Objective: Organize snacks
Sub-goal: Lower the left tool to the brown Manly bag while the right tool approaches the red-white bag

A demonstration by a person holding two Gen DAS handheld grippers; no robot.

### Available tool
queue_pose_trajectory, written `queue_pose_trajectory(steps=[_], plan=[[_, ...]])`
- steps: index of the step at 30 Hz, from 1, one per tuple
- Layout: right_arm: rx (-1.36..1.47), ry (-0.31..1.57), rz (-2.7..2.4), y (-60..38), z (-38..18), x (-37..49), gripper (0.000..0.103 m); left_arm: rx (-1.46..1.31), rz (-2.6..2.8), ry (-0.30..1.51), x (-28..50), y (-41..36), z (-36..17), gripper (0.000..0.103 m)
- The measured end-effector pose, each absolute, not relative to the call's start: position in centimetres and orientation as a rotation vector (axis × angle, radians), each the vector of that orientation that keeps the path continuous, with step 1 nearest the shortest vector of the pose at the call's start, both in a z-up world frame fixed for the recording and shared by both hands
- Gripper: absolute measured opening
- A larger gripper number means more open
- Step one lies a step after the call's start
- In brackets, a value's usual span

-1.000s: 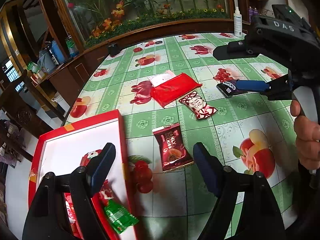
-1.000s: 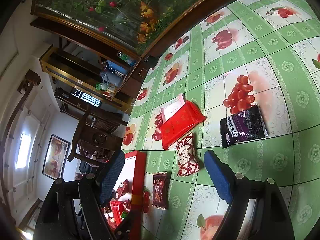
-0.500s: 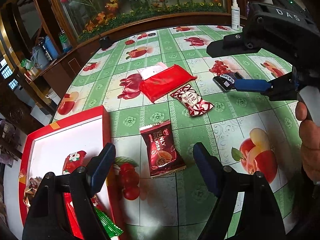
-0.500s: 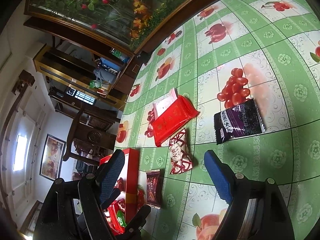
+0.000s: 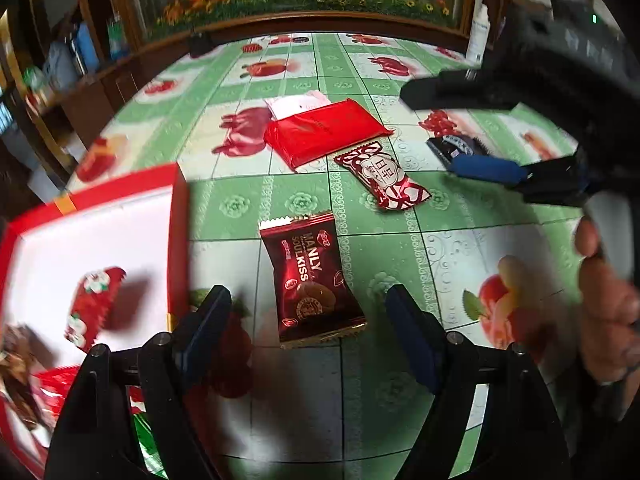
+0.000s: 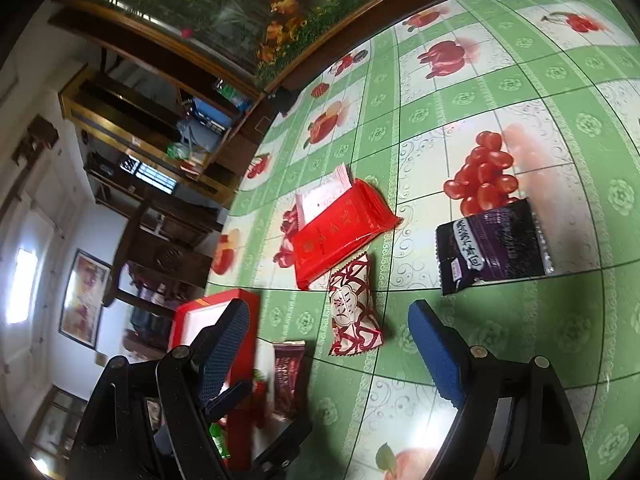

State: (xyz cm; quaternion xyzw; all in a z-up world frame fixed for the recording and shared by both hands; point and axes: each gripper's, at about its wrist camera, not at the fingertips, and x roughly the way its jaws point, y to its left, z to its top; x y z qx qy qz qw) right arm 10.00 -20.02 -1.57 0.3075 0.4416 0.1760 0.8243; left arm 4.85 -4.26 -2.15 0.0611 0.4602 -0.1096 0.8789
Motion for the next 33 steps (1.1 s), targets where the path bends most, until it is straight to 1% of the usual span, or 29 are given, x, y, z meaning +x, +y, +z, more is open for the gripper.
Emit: queue_pose_trajectory(steps=[5,10,11,15,16,18,21,22,26,27,28,29,33], plan=[[0.525,0.947,0.346,-17.8,-1.9,10.7,0.084,0.059,-0.23,0.969,5.0,-3.0,-2.0,0.08],[0.418,0.994,0.317,-15.8,-3.1,11.9,0.084,0.089,-0.208,0.981,5.1,-3.5,-2.4,0.08],[0.377,0.978,0.301,-15.5,-3.0,12.1,0.081,0.082,-0.208,0.994,5.3,-3.5,-2.6,0.08],[0.196,0.99,0.256,-13.8,-3.0,12.4,0.081,0.065,-0.215,1.025,6.0,-3.9,-2.9,0.081],[0.16,0.992,0.244,-13.4,-3.0,12.3,0.08,0.059,-0.211,1.03,6.2,-4.0,-3.0,0.082],[0.085,0.997,0.218,-12.7,-3.1,12.0,0.076,0.073,-0.188,1.029,6.4,-4.2,-3.1,0.082],[0.081,1.005,0.193,-13.1,-3.0,12.1,0.063,0.09,-0.166,1.031,6.6,-4.6,-3.3,0.084],[0.075,1.005,0.167,-13.5,-3.0,12.1,0.057,0.092,-0.163,1.032,6.6,-4.7,-3.3,0.085],[-0.057,0.999,0.04,-13.7,-3.2,12.1,0.053,0.089,-0.14,1.039,7.1,-5.0,-3.4,0.089],[-0.047,1.01,0.043,-14.1,-3.2,12.1,0.053,0.087,-0.135,1.042,7.2,-5.1,-3.4,0.089],[-0.044,1.021,0.042,-14.4,-3.1,12.0,0.049,0.085,-0.131,1.044,7.3,-5.2,-3.4,0.089],[-0.049,1.029,0.041,-14.7,-3.0,11.9,0.048,0.084,-0.129,1.045,7.4,-5.3,-3.5,0.089],[-0.04,1.072,0.058,-16.1,-2.8,11.2,0.044,0.103,-0.155,1.039,7.2,-6.5,-3.5,0.089]])
